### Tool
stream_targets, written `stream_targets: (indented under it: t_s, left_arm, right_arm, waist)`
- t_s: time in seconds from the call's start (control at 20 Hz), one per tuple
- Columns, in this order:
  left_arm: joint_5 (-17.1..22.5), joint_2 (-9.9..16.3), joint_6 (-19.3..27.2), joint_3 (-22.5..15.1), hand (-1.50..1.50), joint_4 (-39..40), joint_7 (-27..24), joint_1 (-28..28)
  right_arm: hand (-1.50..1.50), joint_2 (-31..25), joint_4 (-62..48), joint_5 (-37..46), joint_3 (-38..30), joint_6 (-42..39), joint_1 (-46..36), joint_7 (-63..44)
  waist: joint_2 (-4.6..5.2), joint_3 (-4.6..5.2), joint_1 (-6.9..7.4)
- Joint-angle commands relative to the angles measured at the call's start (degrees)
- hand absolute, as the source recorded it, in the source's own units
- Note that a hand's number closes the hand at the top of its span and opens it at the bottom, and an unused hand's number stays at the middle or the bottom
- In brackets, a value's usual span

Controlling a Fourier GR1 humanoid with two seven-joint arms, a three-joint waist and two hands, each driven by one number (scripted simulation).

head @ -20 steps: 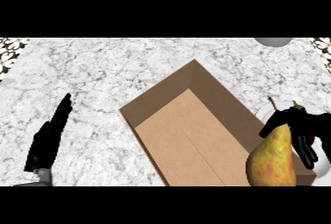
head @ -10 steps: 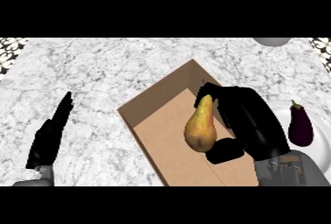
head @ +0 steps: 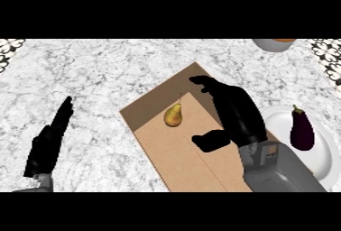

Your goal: Pick the pear from the plate and place it in the cardboard box

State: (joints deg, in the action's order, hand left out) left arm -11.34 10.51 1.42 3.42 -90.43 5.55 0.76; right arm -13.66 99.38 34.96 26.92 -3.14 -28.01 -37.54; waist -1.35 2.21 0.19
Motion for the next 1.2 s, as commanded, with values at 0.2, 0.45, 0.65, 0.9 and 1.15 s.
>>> stream_targets:
  t_s: [0.2, 0.45, 0.65, 0.9, 1.15]
  left_arm:
    - [-0.1, -0.2, 0.5, 0.6, 0.00, 1.5, -0.3, -0.3]
    - [0.6, 0.2, -0.7, 0.3, 0.00, -0.4, -0.6, 0.5]
    - [0.2, -0.6, 0.7, 0.8, 0.00, 0.5, -1.4, 1.3]
    - [0.9, 0.9, -0.3, 2.5, 0.00, 3.3, -1.1, -1.6]
    - [1.1, 0.6, -0.9, 2.0, 0.00, 0.8, -1.6, 0.0]
  right_arm:
    - [-1.50, 8.2, -1.1, -3.8, -6.3, 16.2, 2.9, 2.9]
    - [-1.50, 7.8, 2.1, -12.9, -14.8, 20.4, 2.3, 4.6]
    - [-1.50, 3.5, 7.3, -21.9, -22.9, 20.2, 7.0, 8.6]
    - [-1.50, -2.2, 5.5, -29.3, -34.9, 17.6, 11.3, 13.8]
    - [-1.50, -9.0, 1.2, -44.1, -49.5, 8.2, 13.9, 20.8]
  waist:
    - [1.77, -2.32, 0.24]
    - [1.55, -2.33, 0.23]
    - [1.33, -2.36, -0.94]
    - [1.44, -2.31, -1.18]
    - [1.38, -2.32, -0.74]
